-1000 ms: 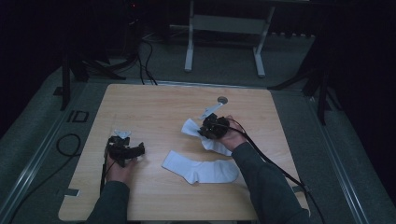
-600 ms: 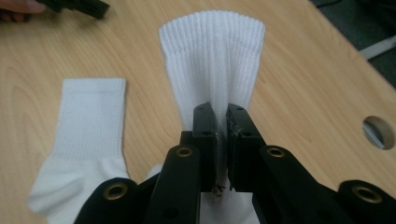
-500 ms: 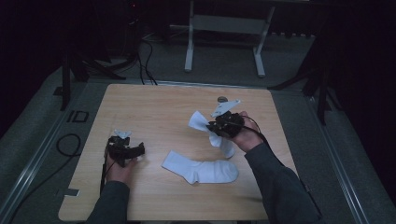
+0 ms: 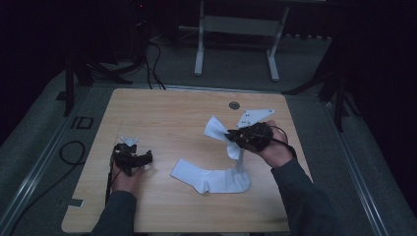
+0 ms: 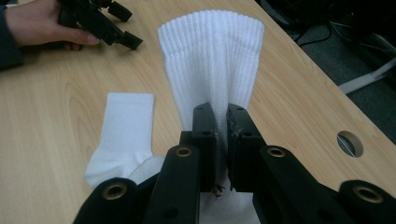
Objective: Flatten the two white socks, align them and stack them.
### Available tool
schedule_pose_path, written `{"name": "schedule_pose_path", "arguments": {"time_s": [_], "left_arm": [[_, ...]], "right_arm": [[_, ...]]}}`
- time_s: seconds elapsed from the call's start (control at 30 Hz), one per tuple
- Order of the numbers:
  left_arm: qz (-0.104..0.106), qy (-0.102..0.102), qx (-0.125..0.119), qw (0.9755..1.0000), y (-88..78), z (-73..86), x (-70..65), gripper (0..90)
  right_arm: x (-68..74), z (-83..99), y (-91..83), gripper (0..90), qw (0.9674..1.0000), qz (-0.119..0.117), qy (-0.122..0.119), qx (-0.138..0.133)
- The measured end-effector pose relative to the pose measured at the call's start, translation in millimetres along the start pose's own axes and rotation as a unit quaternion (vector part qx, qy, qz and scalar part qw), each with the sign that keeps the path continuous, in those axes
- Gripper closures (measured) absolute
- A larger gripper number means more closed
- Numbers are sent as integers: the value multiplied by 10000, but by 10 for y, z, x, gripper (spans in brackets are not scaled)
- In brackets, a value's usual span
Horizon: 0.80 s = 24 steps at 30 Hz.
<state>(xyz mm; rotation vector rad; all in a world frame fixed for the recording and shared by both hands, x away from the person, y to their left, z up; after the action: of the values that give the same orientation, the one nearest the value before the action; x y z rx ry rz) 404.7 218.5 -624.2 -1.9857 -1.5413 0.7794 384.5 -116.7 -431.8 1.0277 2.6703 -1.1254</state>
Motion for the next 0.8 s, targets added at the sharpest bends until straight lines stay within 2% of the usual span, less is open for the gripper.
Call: {"name": "schedule_pose_path", "arguments": {"time_s": [0.27,0.43,0.47,0.67,0.77,0.8], "left_arm": [[0,-10,-1,10000,0,0,-2,150],[0,-1,14,10000,-2,2,-1,150],[-4,-2,12,10000,-2,2,-1,150],[-4,-2,12,10000,-1,2,-1,150],[-3,0,13,10000,-2,2,-1,150],[-1,-2,13,10000,-2,2,-2,150]], "right_arm": [[92,153,-220,828,9999,-106,5,4],[154,216,-258,827,9997,-241,35,48],[221,251,-217,826,9993,-349,38,104],[470,335,28,826,9976,-650,-28,241],[500,340,60,826,9973,-694,-16,248],[592,353,163,826,9964,-806,13,260]]}}
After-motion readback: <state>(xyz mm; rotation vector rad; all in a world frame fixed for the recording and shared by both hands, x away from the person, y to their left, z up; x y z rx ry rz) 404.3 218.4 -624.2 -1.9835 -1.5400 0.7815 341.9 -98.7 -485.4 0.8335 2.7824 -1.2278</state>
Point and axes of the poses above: each handheld gripper's, and its own axes: y roughly forward along the jaws, z roughly out of its underside, x roughly to its left, the point moved 8 cm from there along y, roughly forward along the jaws, and after that the axes turned 11 degrees about z, right-handed, at the moved point
